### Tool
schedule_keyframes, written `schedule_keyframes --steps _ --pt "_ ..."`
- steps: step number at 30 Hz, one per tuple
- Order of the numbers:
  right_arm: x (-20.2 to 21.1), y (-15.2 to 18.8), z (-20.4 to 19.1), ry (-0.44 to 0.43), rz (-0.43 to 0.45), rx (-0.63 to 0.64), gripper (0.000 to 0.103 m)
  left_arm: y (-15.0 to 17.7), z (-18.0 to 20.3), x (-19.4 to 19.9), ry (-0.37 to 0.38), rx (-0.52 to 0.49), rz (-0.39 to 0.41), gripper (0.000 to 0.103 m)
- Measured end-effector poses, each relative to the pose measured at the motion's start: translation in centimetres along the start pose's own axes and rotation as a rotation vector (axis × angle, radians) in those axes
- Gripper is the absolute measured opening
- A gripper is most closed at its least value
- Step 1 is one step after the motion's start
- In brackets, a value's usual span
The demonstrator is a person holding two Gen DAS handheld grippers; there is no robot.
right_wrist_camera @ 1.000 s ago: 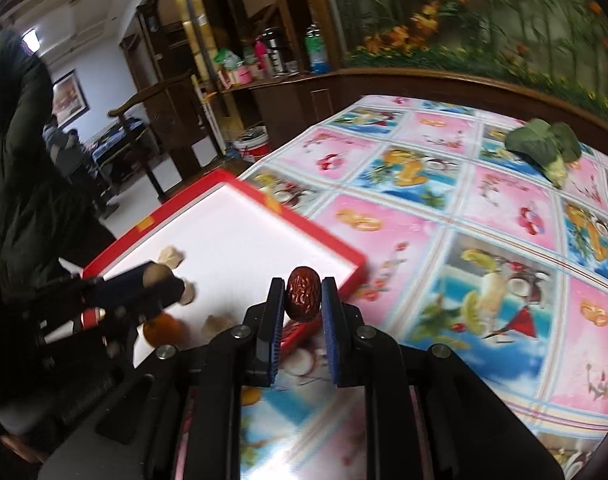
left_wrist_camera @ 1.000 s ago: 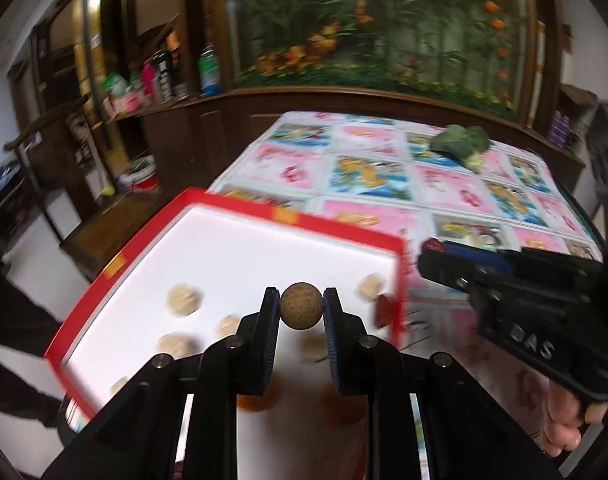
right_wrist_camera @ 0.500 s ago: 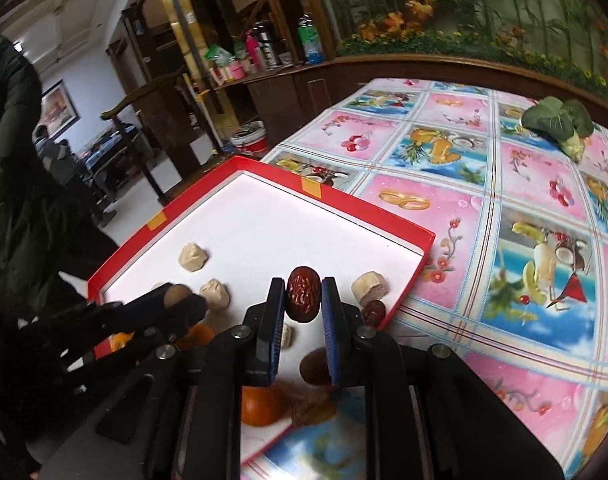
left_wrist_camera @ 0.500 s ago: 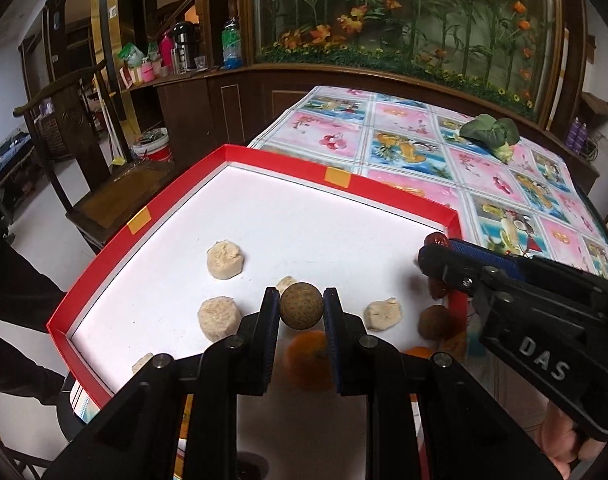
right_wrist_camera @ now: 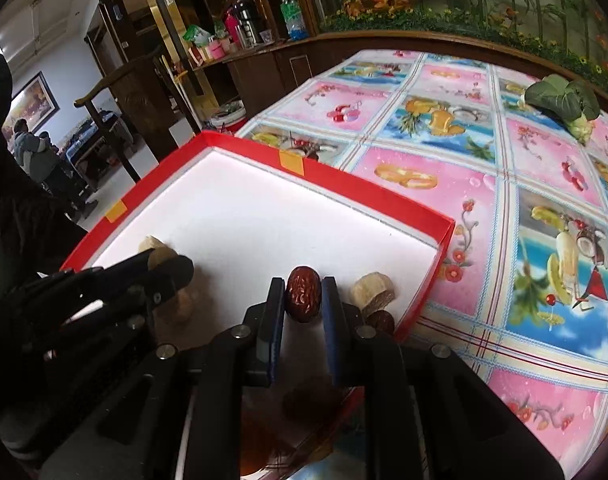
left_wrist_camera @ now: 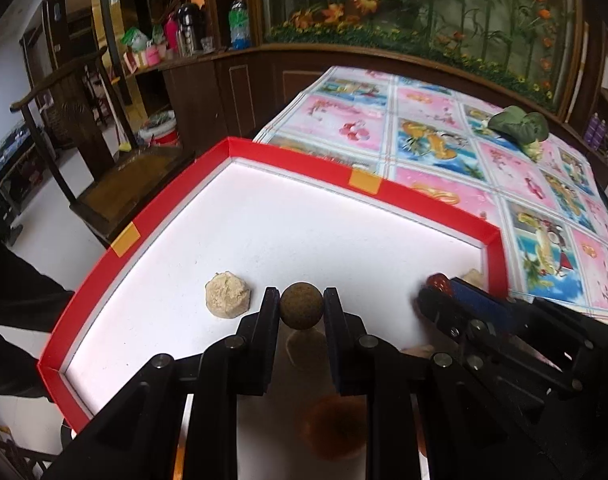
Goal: Organize fruits
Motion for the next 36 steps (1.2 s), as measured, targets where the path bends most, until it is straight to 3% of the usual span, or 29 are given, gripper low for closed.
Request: schedule_keyframes --steps 6,16,19,27,33,36 --pt "0.0 0.3 -0.6 0.009 0.004 0.052 0.021 0.3 -0.5 -0.5 -0.03 0.009 -0.023 0.023" --pt "1.6 -0.2 0.1 0.013 0.058 0.064 0.021 1.3 -0.8 1.3 -0.111 -0.011 -0.015 0.051" --pt "3.0 -0.5 0.3 0.025 0.097 0.067 0.023 1.6 -0.8 2.9 -0.123 -0.019 0.012 0.055" --pt "10.1 -0.8 1.7 0.15 0.338 0.035 0.066 1.9 0.3 10.5 -0.14 -0.03 0.19 0.079" --pt "14.3 2.3 4.6 0.153 0.361 -0.089 0.072 2.5 3.5 13.4 -0.08 -0.103 0.255 0.08" --pt "16.2 3.5 5.9 0.202 0.365 -0.106 0.073 2.8 5.0 14.1 -0.038 -0.122 0.27 0.081"
Point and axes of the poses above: each gripper's, at about its wrist camera, not at the fingertips, and x roughly against the way its jaws point, z to its right, y to its underside, the point moved 10 cm from there along -x, roughly the way its jaws point, and after that the axes turned 9 degrees about y, right-handed, at the moved point
